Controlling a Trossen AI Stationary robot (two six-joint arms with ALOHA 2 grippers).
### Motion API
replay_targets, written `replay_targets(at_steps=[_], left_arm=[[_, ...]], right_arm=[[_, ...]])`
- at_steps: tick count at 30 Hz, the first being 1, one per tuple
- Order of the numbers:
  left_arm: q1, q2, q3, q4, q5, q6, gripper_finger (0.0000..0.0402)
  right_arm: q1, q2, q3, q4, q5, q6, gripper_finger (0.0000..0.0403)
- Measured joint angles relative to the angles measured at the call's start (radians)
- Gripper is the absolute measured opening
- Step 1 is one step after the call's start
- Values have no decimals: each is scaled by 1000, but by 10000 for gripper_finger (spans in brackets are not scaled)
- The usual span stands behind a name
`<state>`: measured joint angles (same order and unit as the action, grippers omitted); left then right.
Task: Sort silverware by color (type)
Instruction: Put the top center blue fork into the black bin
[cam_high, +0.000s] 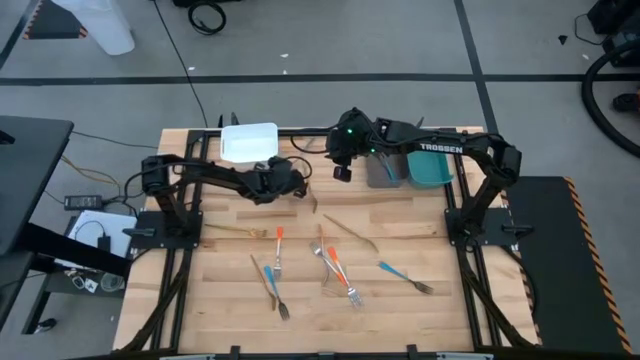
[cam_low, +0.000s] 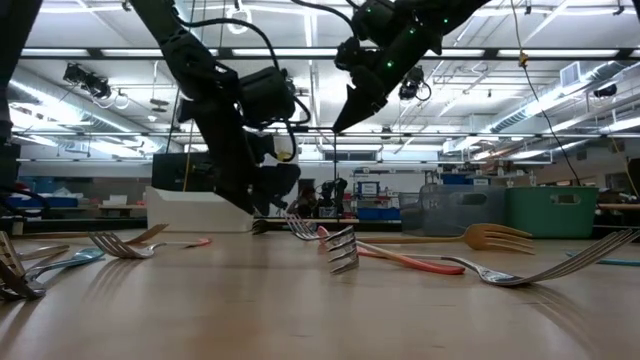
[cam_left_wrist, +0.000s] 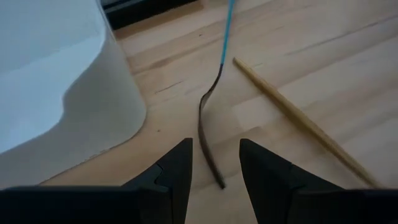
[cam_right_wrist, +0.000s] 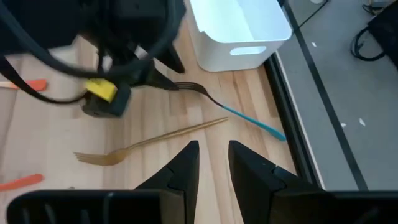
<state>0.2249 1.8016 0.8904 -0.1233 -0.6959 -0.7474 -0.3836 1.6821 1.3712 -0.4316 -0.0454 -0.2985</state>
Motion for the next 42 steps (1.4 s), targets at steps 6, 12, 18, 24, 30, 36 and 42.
replay_targets(at_steps=[6,12,18,24,30,36,42], left_arm=[[4,63,15,-7,-4,19,141],[8,97,15,-6,-8,18,135],[6,95,15,-10,-2,31,74],[6,94,14,-31,1,49,10],[3,75,13,-64,15,34,9],[-42,-6,13,-51,-15,145,7],[-61,-53,13,10,-7,399,7]], right_arm=[[16,0,-1,8,-2,0,93],[24,1,-30,34,-2,-2,88],[24,1,-39,25,-2,7,88],[24,1,-39,-5,0,2,88],[24,1,-39,-88,-1,-14,88],[31,1,-39,-157,0,-29,88],[47,0,-39,-158,0,-75,88]])
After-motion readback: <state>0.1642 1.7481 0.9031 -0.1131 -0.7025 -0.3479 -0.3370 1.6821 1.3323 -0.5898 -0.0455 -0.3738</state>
